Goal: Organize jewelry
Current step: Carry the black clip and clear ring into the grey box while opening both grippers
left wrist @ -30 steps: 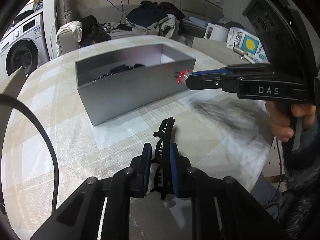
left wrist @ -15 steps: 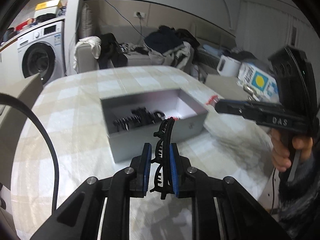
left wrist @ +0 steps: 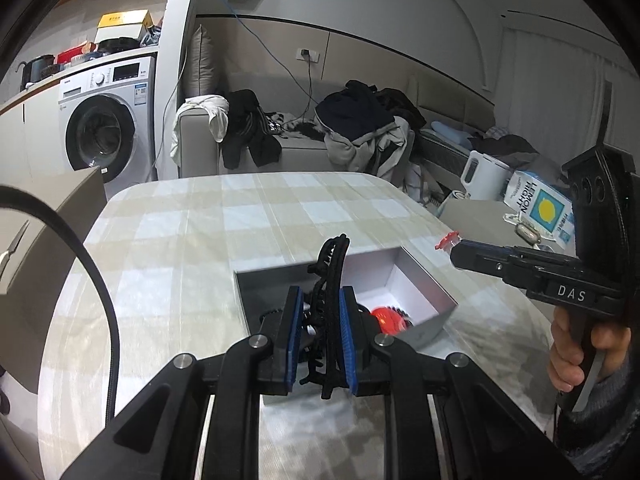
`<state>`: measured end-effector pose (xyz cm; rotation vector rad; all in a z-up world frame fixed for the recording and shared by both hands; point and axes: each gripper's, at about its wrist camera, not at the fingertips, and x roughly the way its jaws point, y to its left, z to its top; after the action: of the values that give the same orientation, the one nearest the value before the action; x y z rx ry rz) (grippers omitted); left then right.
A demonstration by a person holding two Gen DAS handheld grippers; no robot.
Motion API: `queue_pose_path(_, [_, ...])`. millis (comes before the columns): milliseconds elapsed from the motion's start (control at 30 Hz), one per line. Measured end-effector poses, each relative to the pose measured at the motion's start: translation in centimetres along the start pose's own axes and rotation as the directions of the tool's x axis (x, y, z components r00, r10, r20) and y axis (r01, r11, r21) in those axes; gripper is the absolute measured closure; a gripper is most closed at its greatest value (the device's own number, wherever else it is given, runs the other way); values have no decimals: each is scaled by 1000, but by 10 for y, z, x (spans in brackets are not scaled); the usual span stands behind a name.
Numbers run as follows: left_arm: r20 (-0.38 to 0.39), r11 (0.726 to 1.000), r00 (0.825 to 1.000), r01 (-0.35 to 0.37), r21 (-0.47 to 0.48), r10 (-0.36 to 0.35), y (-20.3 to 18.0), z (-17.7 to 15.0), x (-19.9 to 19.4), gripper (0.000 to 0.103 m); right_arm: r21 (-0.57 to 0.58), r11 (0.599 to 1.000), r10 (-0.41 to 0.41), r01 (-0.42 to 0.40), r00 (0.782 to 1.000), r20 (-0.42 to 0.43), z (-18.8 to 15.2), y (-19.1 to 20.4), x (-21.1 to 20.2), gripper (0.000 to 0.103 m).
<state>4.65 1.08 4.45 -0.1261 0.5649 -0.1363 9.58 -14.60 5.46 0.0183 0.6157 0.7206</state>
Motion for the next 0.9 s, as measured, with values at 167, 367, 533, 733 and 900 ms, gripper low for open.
queue_pose_path(167, [-8,1000,1000,-11,0,11,4,3,13,90,31,999,-6,6,1000,1,2,-9,15,86])
queue_pose_path(367, [-28,1000,1000,-12,-15,11,11,-4,21,90,45,999,-7,8,999,-31,-4,-13,25,86])
queue_pose_path(533, [-39,999,999,-16,-33,15,12,-5,26,90,58,998,-12,14,999,-37,-6,-17,26,86])
queue_pose_path(733, [-30,1000,999,-23,-17,23,10,-5,26,90,63,998,-9,12,999,-42,-7,-15,28,86])
queue_pose_path(900, [-27,999,999,-33,-9,33,9,-5,27,90,58,998,-7,10,999,-47,-8,-13,30,86])
